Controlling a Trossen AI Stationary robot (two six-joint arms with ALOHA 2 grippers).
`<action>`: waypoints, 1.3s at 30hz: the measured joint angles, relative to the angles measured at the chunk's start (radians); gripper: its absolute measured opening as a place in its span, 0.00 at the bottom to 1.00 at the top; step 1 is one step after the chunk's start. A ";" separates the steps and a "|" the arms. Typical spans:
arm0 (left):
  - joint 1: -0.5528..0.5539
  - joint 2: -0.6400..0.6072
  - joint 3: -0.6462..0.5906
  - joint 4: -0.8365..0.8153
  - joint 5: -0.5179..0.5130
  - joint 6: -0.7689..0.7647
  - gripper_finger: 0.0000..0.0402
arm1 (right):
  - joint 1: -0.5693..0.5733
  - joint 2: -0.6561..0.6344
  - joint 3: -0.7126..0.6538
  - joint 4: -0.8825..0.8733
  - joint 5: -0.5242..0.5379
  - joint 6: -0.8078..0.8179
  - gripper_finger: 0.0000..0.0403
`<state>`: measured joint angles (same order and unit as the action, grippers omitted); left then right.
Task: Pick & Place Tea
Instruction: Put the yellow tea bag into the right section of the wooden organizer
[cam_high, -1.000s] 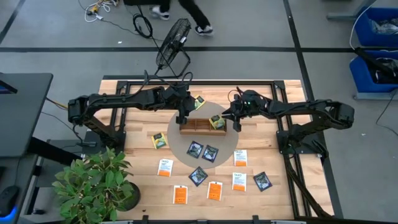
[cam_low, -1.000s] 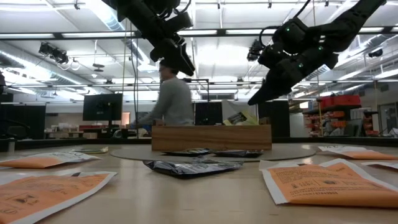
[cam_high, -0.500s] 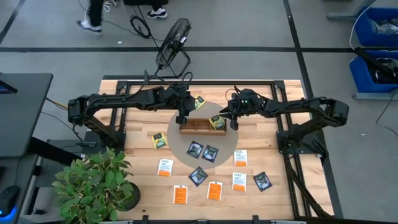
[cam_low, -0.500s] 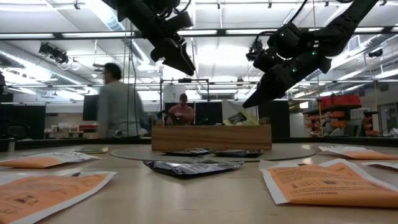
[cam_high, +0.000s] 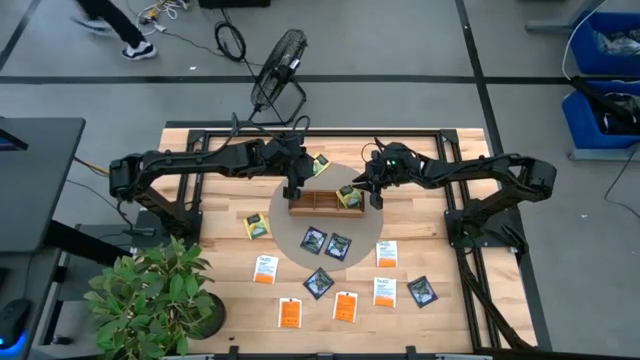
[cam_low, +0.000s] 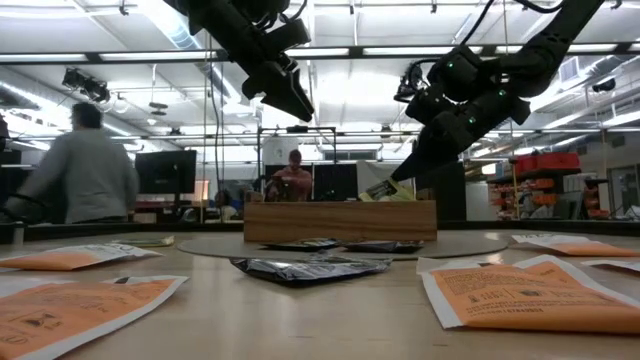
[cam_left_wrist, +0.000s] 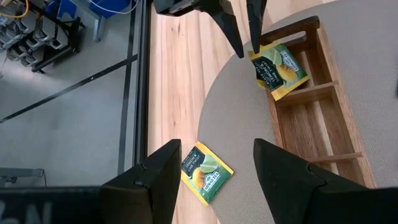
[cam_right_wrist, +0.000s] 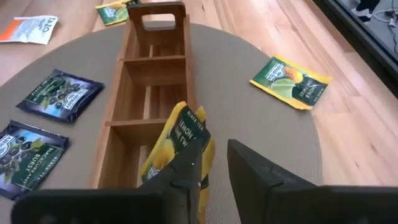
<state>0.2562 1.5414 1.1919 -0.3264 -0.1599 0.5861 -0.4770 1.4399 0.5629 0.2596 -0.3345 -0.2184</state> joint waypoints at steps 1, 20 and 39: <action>0.000 0.000 0.000 0.000 0.000 0.000 0.51 | 0.000 0.000 0.000 0.000 -0.006 0.000 0.22; 0.000 0.000 0.000 0.000 0.000 0.000 0.51 | 0.000 0.000 0.000 0.009 -0.051 0.012 0.17; 0.000 0.000 0.000 0.000 0.000 0.000 0.51 | 0.002 0.000 0.000 -0.010 -0.051 -0.007 0.01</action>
<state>0.2561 1.5414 1.1919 -0.3264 -0.1596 0.5861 -0.4751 1.4399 0.5629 0.2493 -0.3859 -0.2253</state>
